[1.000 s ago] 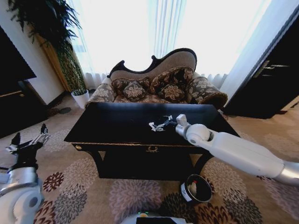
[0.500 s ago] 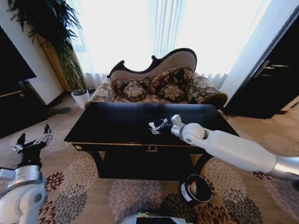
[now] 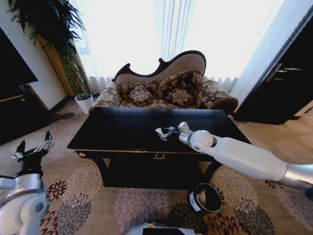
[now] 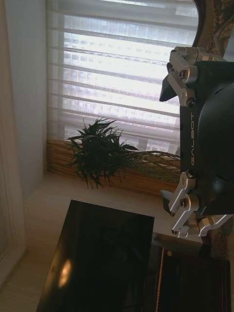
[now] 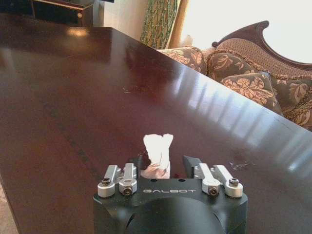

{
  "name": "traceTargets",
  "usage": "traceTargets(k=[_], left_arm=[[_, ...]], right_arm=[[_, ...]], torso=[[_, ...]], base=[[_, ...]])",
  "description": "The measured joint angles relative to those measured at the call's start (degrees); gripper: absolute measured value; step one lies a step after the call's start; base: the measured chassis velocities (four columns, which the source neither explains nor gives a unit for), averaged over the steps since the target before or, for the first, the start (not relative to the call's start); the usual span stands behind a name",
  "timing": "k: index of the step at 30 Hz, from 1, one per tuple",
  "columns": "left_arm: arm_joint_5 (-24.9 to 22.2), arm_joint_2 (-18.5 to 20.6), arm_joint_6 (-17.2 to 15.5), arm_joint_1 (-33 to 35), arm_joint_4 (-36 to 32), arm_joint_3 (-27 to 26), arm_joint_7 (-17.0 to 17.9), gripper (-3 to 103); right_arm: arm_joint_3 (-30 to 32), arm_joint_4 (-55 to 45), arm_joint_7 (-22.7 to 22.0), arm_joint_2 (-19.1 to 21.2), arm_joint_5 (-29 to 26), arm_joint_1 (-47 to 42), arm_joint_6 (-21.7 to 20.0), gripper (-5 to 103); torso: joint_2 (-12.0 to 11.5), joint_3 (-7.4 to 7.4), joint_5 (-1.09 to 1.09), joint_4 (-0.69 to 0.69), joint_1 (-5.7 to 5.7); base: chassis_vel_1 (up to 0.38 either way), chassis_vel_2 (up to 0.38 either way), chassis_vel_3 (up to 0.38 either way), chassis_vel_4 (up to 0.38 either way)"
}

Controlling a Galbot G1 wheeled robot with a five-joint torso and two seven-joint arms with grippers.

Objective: Move to the front of the table and place the trash on the table into the trash bin.

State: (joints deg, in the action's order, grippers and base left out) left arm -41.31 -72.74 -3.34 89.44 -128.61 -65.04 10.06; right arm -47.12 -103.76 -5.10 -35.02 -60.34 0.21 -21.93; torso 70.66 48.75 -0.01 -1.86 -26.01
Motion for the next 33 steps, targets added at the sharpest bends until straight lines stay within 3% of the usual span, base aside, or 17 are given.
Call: traceTargets(k=[3,8,17,25,27,29,31,33], left_arm=[[0.0,0.1,0.0,-0.1,0.0,0.1,0.0,100],[0.0,0.3,0.0,-0.2,0.1,0.2,0.0,100],[-0.1,0.6,0.0,-0.1,0.1,0.2,0.0,100],[-0.2,1.0,0.0,0.0,-0.5,0.4,0.0,100],[-0.3,1.2,-0.1,0.0,-0.7,0.6,0.0,100],[-0.3,1.3,-0.1,0.0,-0.8,0.6,0.0,100],[-0.5,1.5,-0.1,-0.2,-0.9,1.0,0.0,100],[-0.7,1.6,-0.1,-0.6,-0.9,1.6,0.0,100]], right_arm=[[0.2,0.0,0.3,0.4,0.2,-0.2,0.1,41],[1.2,0.0,1.3,1.1,0.7,-1.3,0.3,21],[3.6,-0.8,2.7,2.4,0.7,-3.5,2.7,19],[11.8,-2.9,6.5,5.3,0.0,-10.5,5.9,18],[19.1,-4.4,8.0,7.4,0.0,-17.1,6.7,13],[21.0,-4.8,8.1,7.8,0.0,-18.9,6.7,9],[33.4,-7.7,8.7,9.7,0.1,-31.6,7.1,4],[41.5,-9.8,8.8,10.3,0.2,-39.7,7.4,2]], torso=[[0.0,0.00,0.00,0.00,0.00],[0.0,0.00,0.00,0.00,0.00],[0.0,0.00,0.00,0.00,0.00],[0.0,0.00,0.00,0.01,0.00],[0.0,0.00,0.01,0.01,0.00],[0.0,0.00,0.00,0.01,0.00],[0.0,0.00,0.04,-0.01,0.00],[0.0,-0.01,-0.02,-0.03,0.01]], base=[[0.000,0.000,0.000,0.000],[0.000,0.000,0.000,0.000],[0.000,0.000,0.000,0.000],[0.000,0.000,0.000,0.000],[0.000,0.000,0.000,0.000],[0.000,0.000,0.000,0.000],[0.000,0.000,0.000,0.000],[0.000,0.000,0.000,0.000]])
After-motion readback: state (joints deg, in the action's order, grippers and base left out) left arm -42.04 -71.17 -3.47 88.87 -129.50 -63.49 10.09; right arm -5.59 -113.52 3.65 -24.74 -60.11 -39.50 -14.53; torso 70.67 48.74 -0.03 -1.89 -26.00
